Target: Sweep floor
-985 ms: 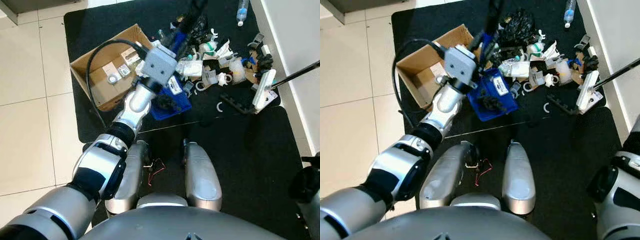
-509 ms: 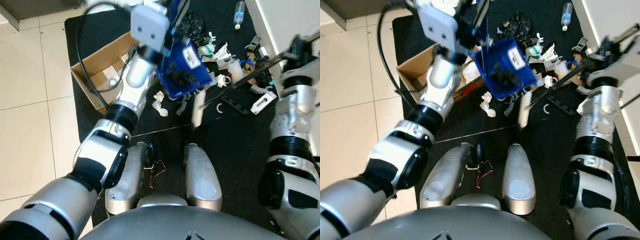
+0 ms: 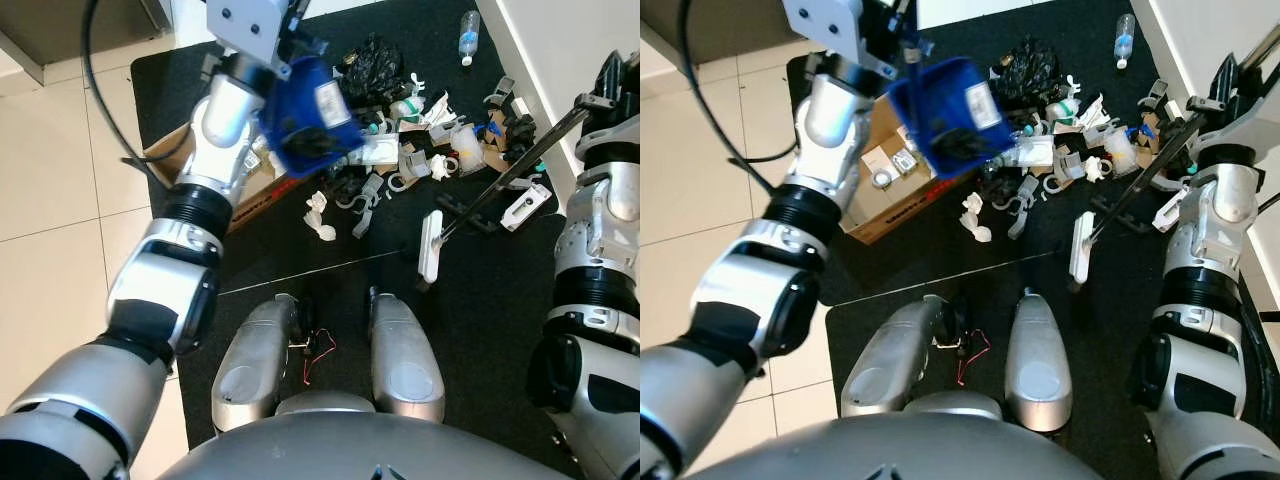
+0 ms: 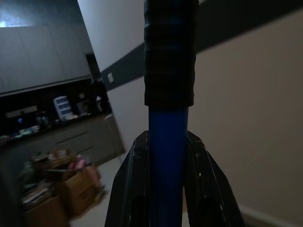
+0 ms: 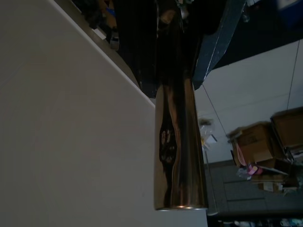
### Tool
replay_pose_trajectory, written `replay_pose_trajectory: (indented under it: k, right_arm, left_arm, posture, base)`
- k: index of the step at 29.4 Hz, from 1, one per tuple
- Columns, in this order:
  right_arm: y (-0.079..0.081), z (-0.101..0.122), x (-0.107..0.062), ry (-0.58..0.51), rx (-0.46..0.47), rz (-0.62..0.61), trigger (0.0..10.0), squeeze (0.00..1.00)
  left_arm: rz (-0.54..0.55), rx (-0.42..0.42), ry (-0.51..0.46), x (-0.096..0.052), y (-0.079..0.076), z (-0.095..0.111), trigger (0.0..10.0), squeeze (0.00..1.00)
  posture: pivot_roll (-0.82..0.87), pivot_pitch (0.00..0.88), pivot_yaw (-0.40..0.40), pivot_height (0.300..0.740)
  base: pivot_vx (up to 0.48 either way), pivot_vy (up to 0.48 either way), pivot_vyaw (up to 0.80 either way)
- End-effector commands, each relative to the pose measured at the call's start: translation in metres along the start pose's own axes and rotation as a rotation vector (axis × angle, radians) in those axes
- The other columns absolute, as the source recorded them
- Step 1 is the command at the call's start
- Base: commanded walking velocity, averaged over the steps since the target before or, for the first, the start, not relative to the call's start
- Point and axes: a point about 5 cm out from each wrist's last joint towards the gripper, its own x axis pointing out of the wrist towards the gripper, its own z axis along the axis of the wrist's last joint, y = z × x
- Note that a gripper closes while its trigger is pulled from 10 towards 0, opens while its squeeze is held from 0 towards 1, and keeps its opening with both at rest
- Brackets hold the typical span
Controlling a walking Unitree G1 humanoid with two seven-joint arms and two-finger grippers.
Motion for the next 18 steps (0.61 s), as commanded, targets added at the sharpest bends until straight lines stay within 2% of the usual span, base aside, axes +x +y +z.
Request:
replay_pose_trajectory:
  k: [1,5,7,10,14,18]
  right_arm:
    - [0.002,0.008,0.003,-0.049,0.009,0.01,10.0,0.0]
    - [0.003,0.007,0.003,-0.05,0.01,0.015,10.0,0.0]
    - [0.005,0.007,0.003,-0.052,0.012,0.023,10.0,0.0]
    - [0.007,0.007,0.004,-0.054,0.014,0.027,10.0,0.0]
    - [0.007,0.009,0.004,-0.061,0.016,0.035,10.0,0.0]
    - [0.006,0.009,0.004,-0.063,0.015,0.034,10.0,0.0]
  left_arm:
    - [0.019,0.043,-0.024,0.003,0.011,0.004,10.0,0.0]
    - [0.039,0.081,0.007,-0.001,0.022,-0.001,10.0,0.0]
    - [0.044,0.132,0.041,-0.004,0.032,-0.005,10.0,0.0]
    - [0.036,0.162,0.058,-0.006,0.036,-0.007,10.0,0.0]
    - [-0.031,0.26,0.081,-0.008,0.043,-0.009,10.0,0.0]
    - [-0.1,0.308,0.086,-0.009,0.042,-0.01,10.0,0.0]
  posture:
    - [-0.04,0.095,0.047,0.74]
    - [-0.04,0.095,0.044,0.74]
    - [-0.03,0.096,0.041,0.74]
    - [-0.04,0.097,0.041,0.74]
    - [-0.04,0.099,0.043,0.74]
    - [-0.04,0.1,0.045,0.74]
  base:
    - [0.0,0.0,0.0]
    - [0.0,0.0,0.0]
    - [0.0,0.0,0.0]
    - [0.0,0.0,0.0]
    - [0.0,0.0,0.0]
    - [0.0,0.0,0.0]
